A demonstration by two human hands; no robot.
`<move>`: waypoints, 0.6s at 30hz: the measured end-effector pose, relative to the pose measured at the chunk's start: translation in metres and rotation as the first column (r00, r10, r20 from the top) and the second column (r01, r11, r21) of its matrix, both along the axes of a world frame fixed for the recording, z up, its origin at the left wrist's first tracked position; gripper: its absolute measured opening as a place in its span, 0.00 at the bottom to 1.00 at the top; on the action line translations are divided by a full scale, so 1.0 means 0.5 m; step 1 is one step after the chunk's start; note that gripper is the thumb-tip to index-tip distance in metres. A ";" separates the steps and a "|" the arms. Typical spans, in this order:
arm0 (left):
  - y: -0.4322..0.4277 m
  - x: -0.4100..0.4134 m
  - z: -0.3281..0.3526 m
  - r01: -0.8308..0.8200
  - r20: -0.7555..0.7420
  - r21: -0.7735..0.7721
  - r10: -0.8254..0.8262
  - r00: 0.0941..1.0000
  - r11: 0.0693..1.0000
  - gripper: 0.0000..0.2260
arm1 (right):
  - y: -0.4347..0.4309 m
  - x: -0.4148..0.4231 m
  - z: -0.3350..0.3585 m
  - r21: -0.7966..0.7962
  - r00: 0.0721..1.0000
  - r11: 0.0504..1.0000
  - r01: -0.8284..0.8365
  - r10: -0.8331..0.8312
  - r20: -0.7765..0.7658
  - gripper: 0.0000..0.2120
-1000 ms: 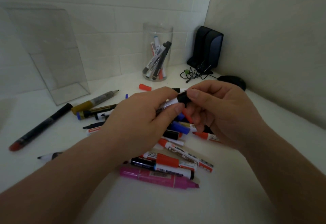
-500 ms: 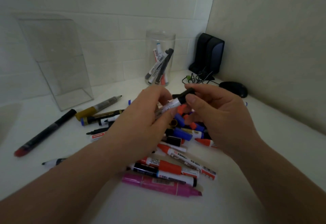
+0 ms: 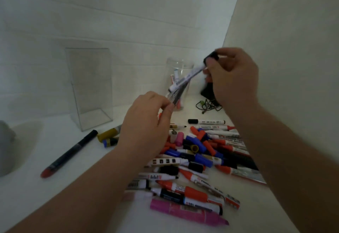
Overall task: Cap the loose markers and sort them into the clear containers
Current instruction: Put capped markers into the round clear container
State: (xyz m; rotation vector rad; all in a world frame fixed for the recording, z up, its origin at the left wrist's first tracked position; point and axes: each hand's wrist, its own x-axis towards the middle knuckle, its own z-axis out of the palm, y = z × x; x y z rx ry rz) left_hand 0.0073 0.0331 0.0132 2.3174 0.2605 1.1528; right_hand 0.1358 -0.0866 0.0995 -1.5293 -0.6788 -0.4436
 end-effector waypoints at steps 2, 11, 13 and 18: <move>0.010 0.003 0.004 0.000 -0.020 0.005 0.000 1.000 1.000 0.08 | 0.038 0.049 0.039 0.045 0.995 0.996 0.076 -0.079 0.058 0.06; 0.034 0.004 0.005 -0.054 -0.051 0.029 0.056 0.997 0.998 0.18 | 0.170 0.240 0.046 -0.210 0.975 0.952 0.223 -0.220 0.035 0.07; 0.037 0.006 -0.001 -0.064 -0.054 0.020 0.065 0.996 0.998 0.20 | 0.164 0.251 0.027 -0.383 0.967 0.889 0.250 -0.247 0.056 0.13; 0.032 0.011 -0.010 -0.070 -0.068 0.045 0.073 0.995 0.997 0.22 | 0.070 0.242 -0.008 -0.538 0.936 0.769 0.346 -0.317 0.149 0.11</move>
